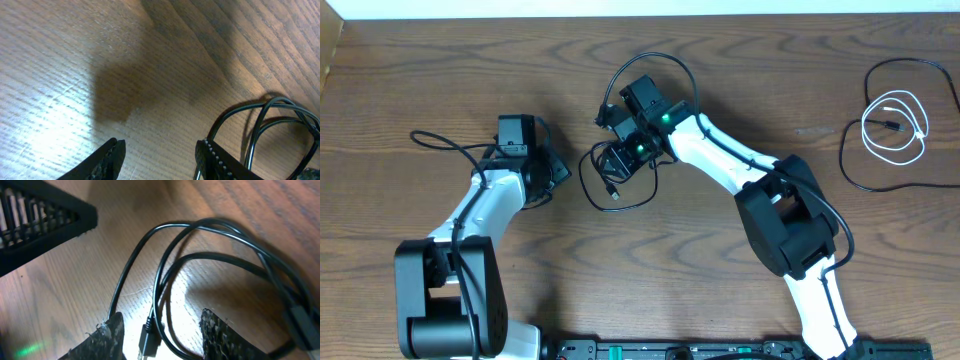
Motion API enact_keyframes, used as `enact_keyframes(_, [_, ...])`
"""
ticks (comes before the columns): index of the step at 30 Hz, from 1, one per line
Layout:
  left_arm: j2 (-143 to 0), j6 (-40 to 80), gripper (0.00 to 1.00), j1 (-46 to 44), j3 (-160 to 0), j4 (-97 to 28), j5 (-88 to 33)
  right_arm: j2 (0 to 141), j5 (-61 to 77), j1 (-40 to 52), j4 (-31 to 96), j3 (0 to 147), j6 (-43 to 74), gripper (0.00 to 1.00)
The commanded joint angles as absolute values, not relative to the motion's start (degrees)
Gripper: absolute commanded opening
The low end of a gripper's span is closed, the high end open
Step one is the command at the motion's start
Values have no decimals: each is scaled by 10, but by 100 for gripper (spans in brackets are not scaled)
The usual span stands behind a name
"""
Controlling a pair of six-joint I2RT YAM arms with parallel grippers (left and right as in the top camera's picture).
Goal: Untangle cables
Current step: 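Grasp the black cable near the coil with the right gripper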
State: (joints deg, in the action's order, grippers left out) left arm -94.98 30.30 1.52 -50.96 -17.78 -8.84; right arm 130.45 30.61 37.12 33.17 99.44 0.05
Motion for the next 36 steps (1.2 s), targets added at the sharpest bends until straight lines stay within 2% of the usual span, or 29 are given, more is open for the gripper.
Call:
enact_keyframes(1, [-976,307,52,19,-511,-168,-117,1322,319,384,331,999,-18,46])
enact_keyframes(7, [-986,307,52,19,-511,-158,-135,1352,300,395,326,999,-18,45])
enact_keyframes(11, [-986,307,52,19,-511,-157,-135,1361,298,397,323,999,-18,37])
enact_keyframes(12, [-986,307,52,19,-511,-157,-135,1361,295,397,323,999,-18,34])
enact_keyframes(13, [-986,307,52,19,-511,-156,-135,1361,290,397,323,999,-18,25])
enact_keyframes(14, [-986,307,52,19,-511,-155,-135,1361,287,397,323,999,-18,12])
enact_keyframes(15, [-986,307,52,19,-511,-155,-135,1361,287,397,323,999,-18,2])
enact_keyframes(16, [-986,307,52,19,-511,-153,-135,1361,287,395,323,999,-18,1])
enact_keyframes(19, [-986,307,53,20,-511,-147,-159,1357,305,382,324,1001,-18,1])
enact_keyframes(24, [-986,299,61,20,-511,-131,-212,1352,413,349,314,1002,-18,1])
enact_keyframes(31, [-986,275,63,20,-511,-125,-251,1352,610,295,278,1002,-18,1])
enact_keyframes(36, [-986,267,64,20,-511,-123,-256,1352,658,284,264,1002,-18,1])
